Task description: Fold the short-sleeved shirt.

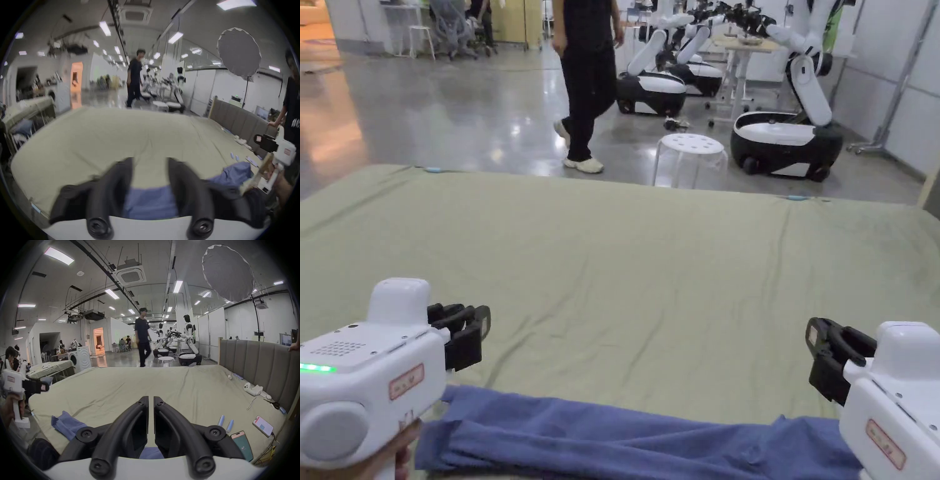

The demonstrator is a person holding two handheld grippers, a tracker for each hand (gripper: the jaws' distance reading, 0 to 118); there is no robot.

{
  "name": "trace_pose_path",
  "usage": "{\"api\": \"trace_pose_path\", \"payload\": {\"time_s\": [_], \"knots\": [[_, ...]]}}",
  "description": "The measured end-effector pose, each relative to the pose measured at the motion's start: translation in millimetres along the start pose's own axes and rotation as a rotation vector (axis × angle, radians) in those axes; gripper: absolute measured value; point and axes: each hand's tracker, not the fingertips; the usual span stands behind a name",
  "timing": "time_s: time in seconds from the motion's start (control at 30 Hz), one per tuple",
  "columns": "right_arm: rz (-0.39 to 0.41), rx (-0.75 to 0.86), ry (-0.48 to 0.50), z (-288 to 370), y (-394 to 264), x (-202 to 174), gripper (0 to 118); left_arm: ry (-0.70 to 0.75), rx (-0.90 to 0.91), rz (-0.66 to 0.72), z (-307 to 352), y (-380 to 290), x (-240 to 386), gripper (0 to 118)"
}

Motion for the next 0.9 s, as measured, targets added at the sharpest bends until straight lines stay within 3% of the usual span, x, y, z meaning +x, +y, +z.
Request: {"api": "trace_pose_path", "payload": {"time_s": [0.03,0.07,0.2,0.37,0.47,0.53,0.6,0.63,0.67,0.7,0.73,0.77,0.8,0.83,0.9], "knots": [[-0.006,-0.012,0.018,-0.3,0.8,-1.7,8,-0.054,-0.077,0.027,-0.7,-1.0,-13.8,94],[-0.017,-0.025,0.034,-0.2,0.6,-4.6,8,-0.085,-0.143,0.057,-4.0,-5.2,-29.3,102],[-0.030,-0.026,0.038,2.1,-2.5,-18.0,8,-0.154,-0.317,0.225,-16.3,-36.5,-96.4,102],[-0.026,-0.055,0.039,-2.9,-7.3,-33.3,8,-0.475,-0.513,0.694,-56.1,-99.9,-169.3,101],[-0.032,-0.074,0.038,-8.2,-5.8,-37.2,8,-0.671,-0.593,0.878,-92.8,-139.4,-165.5,100],[-0.035,-0.080,0.030,-10.9,-3.9,-40.1,8,-0.795,-0.473,0.898,-104.0,-143.4,-155.8,100],[-0.036,-0.081,0.023,-13.7,-1.7,-42.1,8,-0.838,-0.478,0.965,-124.9,-146.4,-143.7,100],[-0.037,-0.079,0.020,-15.2,-0.4,-43.3,8,-0.868,-0.486,0.968,-133.5,-146.5,-136.5,98],[-0.038,-0.080,0.019,-17.6,1.3,-44.7,8,-0.887,-0.556,0.903,-146.1,-139.7,-140.6,84],[-0.039,-0.083,0.019,-19.8,2.7,-46.0,8,-0.816,-0.565,0.870,-146.9,-134.4,-135.9,38],[-0.041,-0.083,0.017,-21.1,3.1,-46.9,8,-0.737,-0.609,0.842,-151.1,-131.3,-131.5,8],[-0.042,-0.083,0.019,-22.4,3.6,-48.2,8,-0.526,-0.706,0.748,-157.3,-131.6,-128.0,6],[-0.044,-0.083,0.023,-23.7,3.9,-49.5,8,-0.504,-0.735,0.745,-159.0,-137.9,-135.3,6],[-0.045,-0.084,0.026,-24.8,4.1,-50.8,8,-0.610,-0.663,0.797,-151.7,-126.1,-132.2,6],[-0.042,-0.084,0.031,-25.5,2.3,-52.2,8,-0.396,-0.619,0.654,-136.0,-99.4,-121.1,6]]}}
